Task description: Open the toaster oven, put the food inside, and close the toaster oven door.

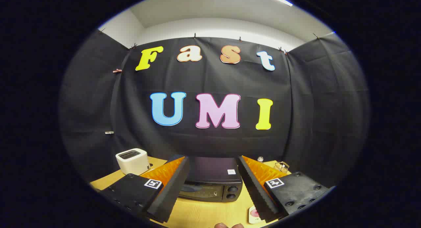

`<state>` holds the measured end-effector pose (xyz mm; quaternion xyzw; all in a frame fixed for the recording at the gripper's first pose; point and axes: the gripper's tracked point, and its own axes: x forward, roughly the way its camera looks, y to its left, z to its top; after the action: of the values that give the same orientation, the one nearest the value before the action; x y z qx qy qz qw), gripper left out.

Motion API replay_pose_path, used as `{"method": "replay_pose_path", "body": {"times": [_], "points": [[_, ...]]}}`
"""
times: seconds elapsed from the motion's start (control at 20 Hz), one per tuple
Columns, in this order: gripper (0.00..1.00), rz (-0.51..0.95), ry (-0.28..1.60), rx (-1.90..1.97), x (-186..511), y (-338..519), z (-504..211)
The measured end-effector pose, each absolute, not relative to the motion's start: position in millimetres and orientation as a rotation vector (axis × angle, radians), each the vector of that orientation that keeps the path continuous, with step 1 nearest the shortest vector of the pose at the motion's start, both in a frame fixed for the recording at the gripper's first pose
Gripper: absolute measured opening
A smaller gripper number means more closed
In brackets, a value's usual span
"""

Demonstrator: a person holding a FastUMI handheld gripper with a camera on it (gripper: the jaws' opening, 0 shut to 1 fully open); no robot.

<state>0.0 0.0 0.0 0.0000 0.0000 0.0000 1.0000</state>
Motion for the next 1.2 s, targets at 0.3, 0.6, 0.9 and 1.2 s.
{"method": "replay_pose_path", "body": {"times": [0.3, 0.6, 0.9, 1.2], "points": [[0.97, -0.028, 0.012, -0.014, 3, 0, -4], [0.97, -0.047, 0.027, -0.001, 6, -5, -7], [0.97, -0.063, 0.046, 0.002, 8, -9, -14], [0.97, -0.071, 0.076, 0.013, 12, -7, -26]]}}
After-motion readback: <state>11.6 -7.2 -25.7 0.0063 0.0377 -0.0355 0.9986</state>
